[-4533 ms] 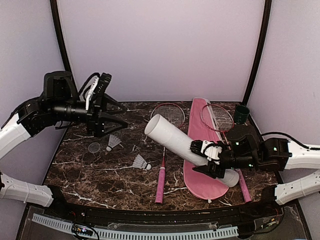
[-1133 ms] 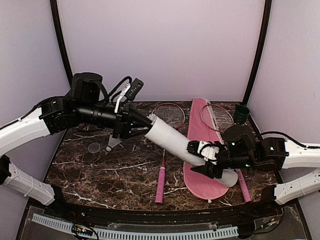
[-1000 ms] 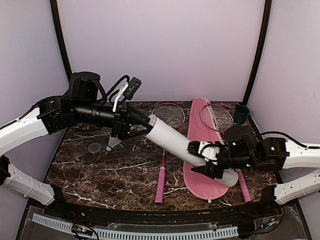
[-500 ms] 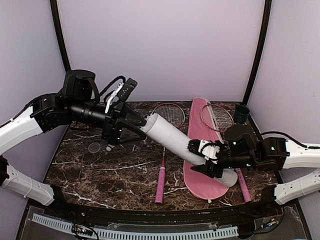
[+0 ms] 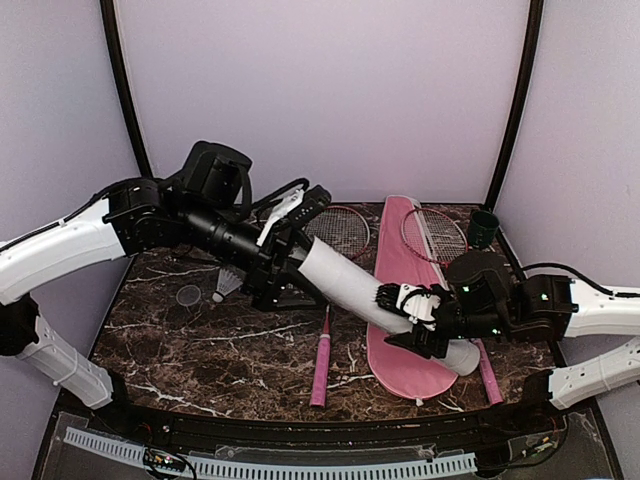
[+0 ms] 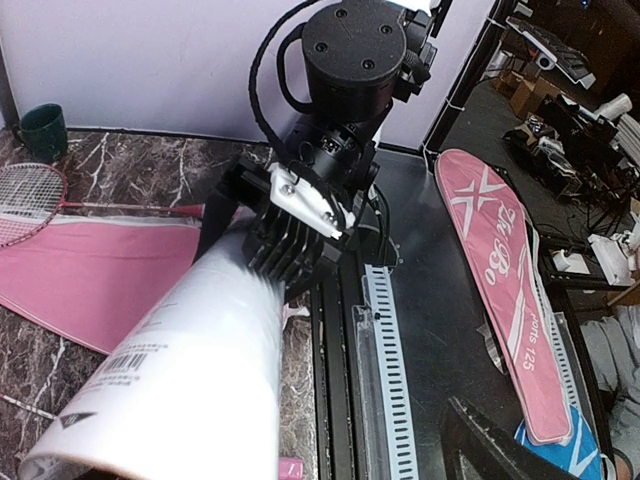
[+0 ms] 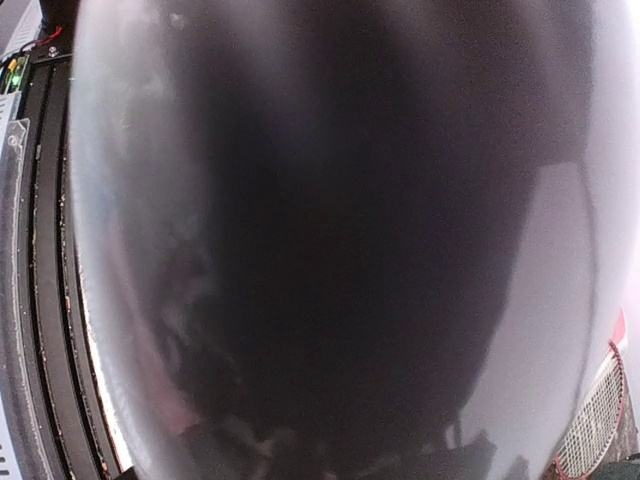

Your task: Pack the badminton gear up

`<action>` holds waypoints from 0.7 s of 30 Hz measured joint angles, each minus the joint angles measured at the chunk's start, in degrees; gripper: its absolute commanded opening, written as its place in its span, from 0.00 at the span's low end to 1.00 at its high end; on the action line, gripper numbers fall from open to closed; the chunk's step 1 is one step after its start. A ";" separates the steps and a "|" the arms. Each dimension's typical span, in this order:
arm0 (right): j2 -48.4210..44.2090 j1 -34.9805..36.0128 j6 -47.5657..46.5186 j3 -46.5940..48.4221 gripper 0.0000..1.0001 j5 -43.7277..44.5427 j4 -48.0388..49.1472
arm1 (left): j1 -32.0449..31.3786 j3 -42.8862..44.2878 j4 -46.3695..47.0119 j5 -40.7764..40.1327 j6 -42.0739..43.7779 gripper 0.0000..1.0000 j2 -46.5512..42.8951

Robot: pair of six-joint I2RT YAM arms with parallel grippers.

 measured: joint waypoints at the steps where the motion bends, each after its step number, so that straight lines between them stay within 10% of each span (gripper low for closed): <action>1: 0.04 0.00 -0.02 0.00 0.29 0.02 -0.52 | -0.28 0.24 -0.11 0.28 0.26 0.86 0.76; 21: -0.04 0.00 0.33 -0.52 0.29 0.83 1.20 | 6.84 -5.11 1.38 3.41 -2.40 0.90 -9.20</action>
